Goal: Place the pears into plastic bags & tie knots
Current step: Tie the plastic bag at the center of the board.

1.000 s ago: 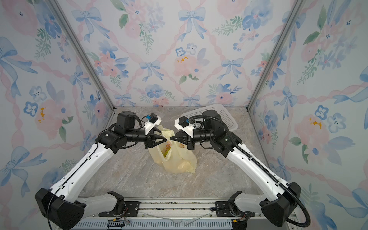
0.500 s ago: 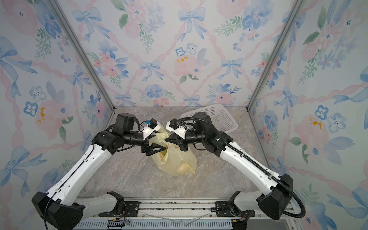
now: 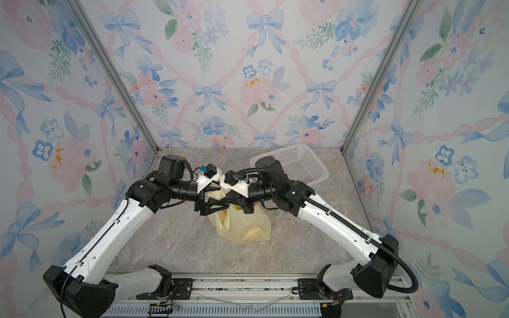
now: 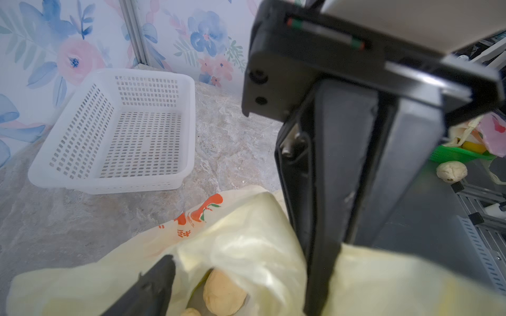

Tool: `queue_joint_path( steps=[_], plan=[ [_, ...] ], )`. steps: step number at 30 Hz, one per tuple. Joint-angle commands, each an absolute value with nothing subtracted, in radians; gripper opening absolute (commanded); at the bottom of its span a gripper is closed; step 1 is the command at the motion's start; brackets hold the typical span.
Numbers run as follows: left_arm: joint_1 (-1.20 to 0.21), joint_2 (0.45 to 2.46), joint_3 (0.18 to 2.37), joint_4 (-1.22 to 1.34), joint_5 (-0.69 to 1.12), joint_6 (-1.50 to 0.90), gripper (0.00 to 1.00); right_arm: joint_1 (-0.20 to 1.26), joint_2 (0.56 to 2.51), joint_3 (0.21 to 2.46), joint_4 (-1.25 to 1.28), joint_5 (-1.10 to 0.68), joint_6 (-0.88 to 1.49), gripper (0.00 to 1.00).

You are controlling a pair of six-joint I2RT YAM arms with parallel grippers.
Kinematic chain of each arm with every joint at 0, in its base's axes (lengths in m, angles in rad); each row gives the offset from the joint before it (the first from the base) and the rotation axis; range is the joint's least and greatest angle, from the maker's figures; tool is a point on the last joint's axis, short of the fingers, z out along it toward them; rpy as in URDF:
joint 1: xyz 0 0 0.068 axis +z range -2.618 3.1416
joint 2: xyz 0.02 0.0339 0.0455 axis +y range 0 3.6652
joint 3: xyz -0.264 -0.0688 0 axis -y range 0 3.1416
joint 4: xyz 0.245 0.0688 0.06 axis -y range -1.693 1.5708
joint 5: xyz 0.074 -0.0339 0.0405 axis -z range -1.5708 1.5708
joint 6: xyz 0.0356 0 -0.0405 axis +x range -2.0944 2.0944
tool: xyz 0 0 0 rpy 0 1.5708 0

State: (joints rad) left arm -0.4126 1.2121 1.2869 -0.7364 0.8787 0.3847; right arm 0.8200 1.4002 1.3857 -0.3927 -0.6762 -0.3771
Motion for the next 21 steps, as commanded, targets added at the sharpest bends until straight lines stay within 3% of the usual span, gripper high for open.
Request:
queue_joint_path(
  steps=[1, 12, 19, 21],
  plan=[
    [-0.417, 1.213, 1.305, -0.757, 0.933, 0.423, 0.78, 0.824, 1.411, 1.416, -0.449, -0.610, -0.408, 0.00],
    [-0.387, 1.207, 1.296, -0.765, 1.002, 0.445, 0.48, 0.799, 1.391, 1.403, -0.505, -0.620, -0.445, 0.00],
    [-0.379, 1.217, 1.298, -0.780, 1.037, 0.469, 0.19, 0.797, 1.388, 1.411, -0.536, -0.609, -0.463, 0.00],
    [-0.377, 1.220, 1.299, -0.782, 1.044, 0.471, 0.14, 0.795, 1.388, 1.414, -0.539, -0.609, -0.463, 0.00]
  ],
)
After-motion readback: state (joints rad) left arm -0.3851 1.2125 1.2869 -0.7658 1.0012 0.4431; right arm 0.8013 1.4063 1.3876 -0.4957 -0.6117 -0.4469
